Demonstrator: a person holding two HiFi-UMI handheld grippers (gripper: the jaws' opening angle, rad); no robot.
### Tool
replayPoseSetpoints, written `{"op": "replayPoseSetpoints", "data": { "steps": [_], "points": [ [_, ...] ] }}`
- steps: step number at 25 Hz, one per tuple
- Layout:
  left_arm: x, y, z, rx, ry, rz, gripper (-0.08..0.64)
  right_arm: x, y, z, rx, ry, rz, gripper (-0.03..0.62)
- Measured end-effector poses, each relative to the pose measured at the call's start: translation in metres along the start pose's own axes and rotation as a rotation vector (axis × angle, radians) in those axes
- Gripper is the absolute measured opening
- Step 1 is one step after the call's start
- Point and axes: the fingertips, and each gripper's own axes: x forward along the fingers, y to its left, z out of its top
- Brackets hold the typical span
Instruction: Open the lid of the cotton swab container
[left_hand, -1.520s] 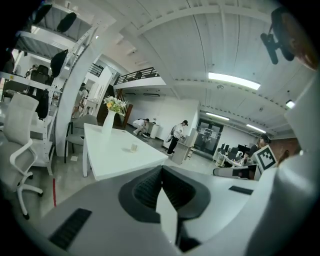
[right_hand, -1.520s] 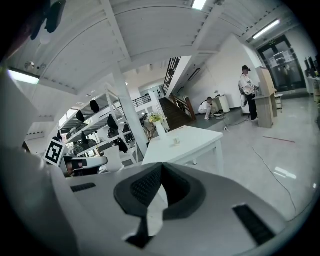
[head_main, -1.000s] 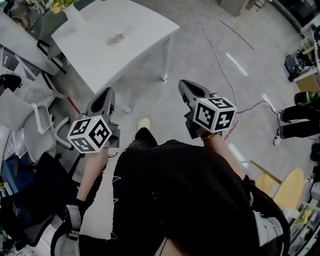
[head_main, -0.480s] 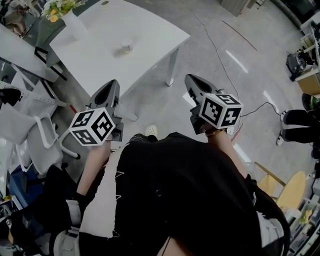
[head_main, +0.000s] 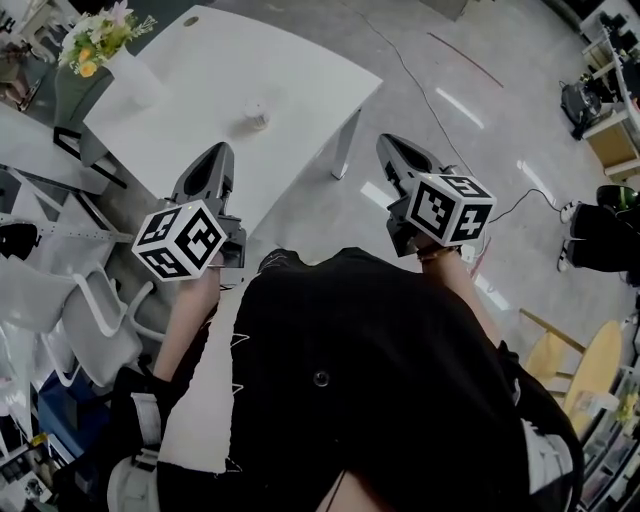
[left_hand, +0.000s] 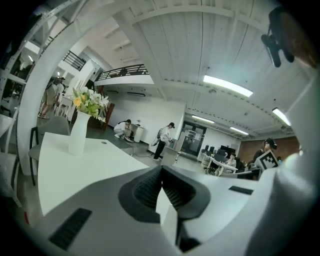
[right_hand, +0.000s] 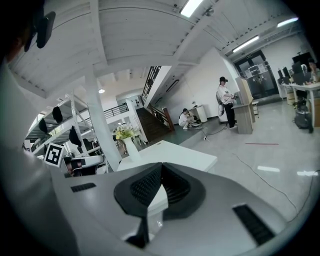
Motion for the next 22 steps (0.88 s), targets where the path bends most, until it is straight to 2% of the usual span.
{"op": "replayPoseSetpoints", "data": {
  "steps": [6,10,16,22],
  "points": [
    [0.022,0.029,0.004,-0.038,-0.01,-0.044,0.011,0.019,-0.003,-0.004,0.005,0.016,-0.05,0.003],
    [0.032,0.05,-0.006,-0.043,-0.021,-0.032,0.011,0.023,-0.01,-0.008,0.011,0.033,-0.082,0.003],
    [0.044,0.073,-0.04,-0.046,0.049,0.013,0.011,0.024,-0.025,-0.01,0.017,0.06,-0.127,0.003],
    [0.061,0.09,-0.063,-0.075,0.106,0.028,0.086,0.027,-0.039,-0.019,0.029,0.095,-0.158,0.003]
  ]
}}
